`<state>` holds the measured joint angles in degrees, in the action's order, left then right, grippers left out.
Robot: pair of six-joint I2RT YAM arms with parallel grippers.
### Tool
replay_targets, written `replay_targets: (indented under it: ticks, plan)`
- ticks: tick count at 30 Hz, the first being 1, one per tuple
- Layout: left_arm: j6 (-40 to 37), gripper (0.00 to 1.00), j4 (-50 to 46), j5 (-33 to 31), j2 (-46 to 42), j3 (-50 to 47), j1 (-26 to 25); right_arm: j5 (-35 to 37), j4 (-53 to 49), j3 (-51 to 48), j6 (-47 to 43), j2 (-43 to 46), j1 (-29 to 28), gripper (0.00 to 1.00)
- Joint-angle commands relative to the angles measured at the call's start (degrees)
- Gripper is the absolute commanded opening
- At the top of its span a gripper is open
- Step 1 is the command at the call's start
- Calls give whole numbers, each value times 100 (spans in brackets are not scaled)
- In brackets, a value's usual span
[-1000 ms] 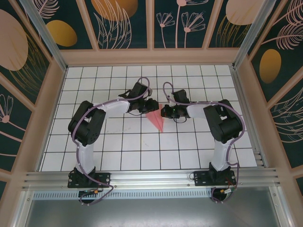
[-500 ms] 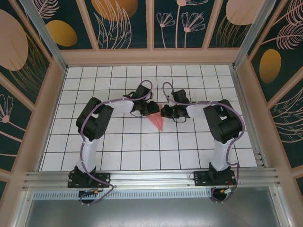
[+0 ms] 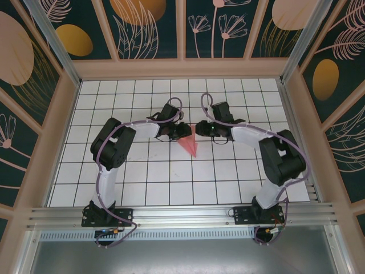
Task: Fold a paper plane with a square sheet of paper (fold left side to right side)
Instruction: Fourth fold the wing at the center of the table.
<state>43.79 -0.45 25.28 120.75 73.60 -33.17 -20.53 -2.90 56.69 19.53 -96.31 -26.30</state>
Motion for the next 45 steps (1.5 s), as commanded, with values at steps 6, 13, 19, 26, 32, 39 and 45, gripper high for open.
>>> replay_targets:
  ticks: [6,13,19,26,32,39,45]
  plan:
    - [15,29,-254,-262,265,-268,-8,-1150,548,-787,753,478,-463,26]
    - [-11,29,-280,-287,247,-259,-13,-992,472,-593,724,-167,-796,25]
    - [-15,29,-274,-279,221,-270,-14,-835,253,-542,631,-435,-806,25]
    - [-33,29,-289,-298,222,-250,-9,-698,184,-706,597,-514,-811,25]
    - [-53,29,-333,-339,222,-224,-10,-621,155,-838,613,-578,-849,24]
    - [-68,29,-359,-357,233,-193,-3,-618,133,-984,633,-555,-970,22]
    - [-80,29,-373,-385,255,-180,-1,-569,38,-1095,657,-581,-999,21]
